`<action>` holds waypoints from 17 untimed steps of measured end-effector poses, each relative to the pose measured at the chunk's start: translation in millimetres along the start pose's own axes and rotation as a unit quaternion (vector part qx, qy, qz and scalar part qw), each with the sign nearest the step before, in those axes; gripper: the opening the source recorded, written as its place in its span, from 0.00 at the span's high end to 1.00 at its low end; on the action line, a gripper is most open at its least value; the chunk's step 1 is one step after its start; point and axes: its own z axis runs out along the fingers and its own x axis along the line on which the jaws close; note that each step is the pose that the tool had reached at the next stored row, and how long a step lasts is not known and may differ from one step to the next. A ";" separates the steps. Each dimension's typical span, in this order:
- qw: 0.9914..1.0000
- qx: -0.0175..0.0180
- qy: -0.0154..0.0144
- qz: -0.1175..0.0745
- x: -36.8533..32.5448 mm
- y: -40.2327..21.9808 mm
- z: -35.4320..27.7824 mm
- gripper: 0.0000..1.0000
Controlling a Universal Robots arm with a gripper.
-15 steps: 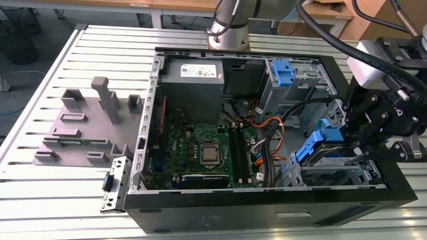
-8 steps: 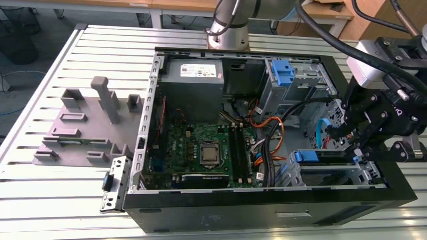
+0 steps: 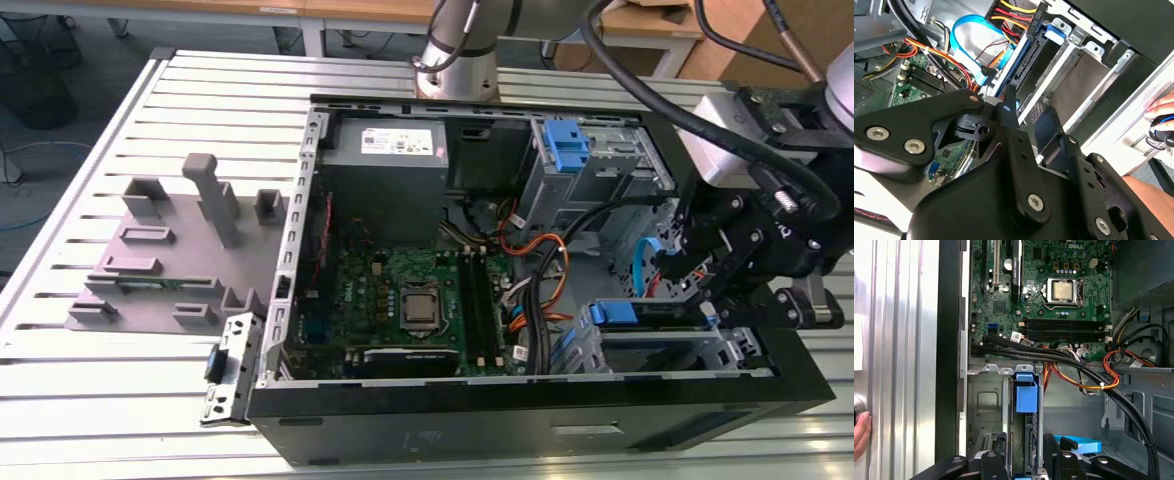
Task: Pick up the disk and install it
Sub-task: 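Insert the disk into the insertion slot, then insert the first disk wire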
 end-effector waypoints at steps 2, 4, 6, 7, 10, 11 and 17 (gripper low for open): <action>1.000 0.001 0.000 0.000 -0.5 1.8 3.6 0.58; 1.000 0.001 0.000 -0.001 -0.8 3.5 6.3 0.58; 1.000 0.001 0.000 -0.001 -1.0 3.6 6.9 0.58; 1.000 0.001 0.000 -0.001 -0.9 3.6 6.8 0.58; 1.000 0.001 0.000 -0.002 -1.0 3.7 5.5 0.58; 1.000 0.001 0.000 -0.002 -1.0 3.7 5.4 0.58; 1.000 0.001 0.000 -0.002 -1.1 3.7 4.1 0.58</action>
